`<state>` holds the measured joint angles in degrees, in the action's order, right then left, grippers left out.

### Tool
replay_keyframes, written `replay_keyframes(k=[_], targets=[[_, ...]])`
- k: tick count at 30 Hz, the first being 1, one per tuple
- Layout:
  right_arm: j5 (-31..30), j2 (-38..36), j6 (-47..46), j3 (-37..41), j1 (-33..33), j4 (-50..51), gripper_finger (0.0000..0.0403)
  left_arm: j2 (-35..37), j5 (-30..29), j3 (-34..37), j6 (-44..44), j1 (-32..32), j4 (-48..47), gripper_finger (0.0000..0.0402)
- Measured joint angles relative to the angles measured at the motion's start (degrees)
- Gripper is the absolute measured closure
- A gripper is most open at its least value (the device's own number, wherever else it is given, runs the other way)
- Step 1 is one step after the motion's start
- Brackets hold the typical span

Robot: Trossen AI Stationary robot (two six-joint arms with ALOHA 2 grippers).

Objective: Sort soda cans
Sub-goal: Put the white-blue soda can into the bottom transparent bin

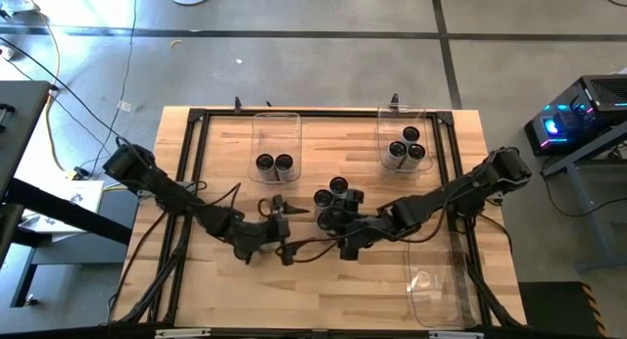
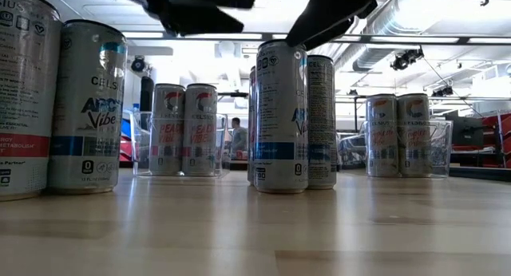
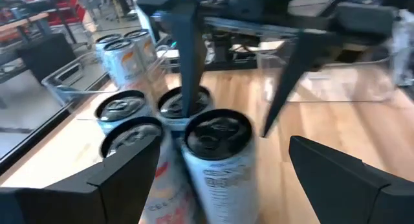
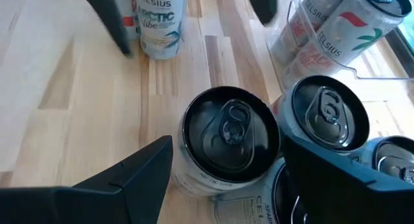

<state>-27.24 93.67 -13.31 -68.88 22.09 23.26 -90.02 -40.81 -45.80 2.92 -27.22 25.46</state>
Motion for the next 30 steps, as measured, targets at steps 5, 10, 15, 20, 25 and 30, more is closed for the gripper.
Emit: replay_keyframes(k=[5,10,15,20,25,30], targets=[[0.79,0.0,-0.21,0.02,-0.79,-0.39,0.0116,-1.58,-0.41,-0.04,-0.02,1.46,0.26,0.0062],[1.62,0.0,-0.22,0.02,-1.45,-0.47,0.0116,-2.14,-0.33,-0.04,-0.06,2.48,-0.23,0.0062],[4.02,0.14,-1.56,0.04,-1.62,-0.68,0.0116,-2.14,-0.49,-0.02,-0.09,3.35,-0.56,0.0062],[4.86,0.24,-1.7,0.04,-1.49,-1.19,0.0116,-2.14,-0.4,-0.02,-0.07,3.94,-1.53,0.0062],[5.86,0.26,-4.33,-0.07,-1.49,-1.33,0.0116,-2.12,-0.82,-0.02,-0.07,3.89,-1.56,0.0062],[6.01,0.26,-7.08,-0.13,-1.49,-1.37,0.0116,-2.13,-2.73,-0.02,-0.57,3.8,-1.71,0.0062]])
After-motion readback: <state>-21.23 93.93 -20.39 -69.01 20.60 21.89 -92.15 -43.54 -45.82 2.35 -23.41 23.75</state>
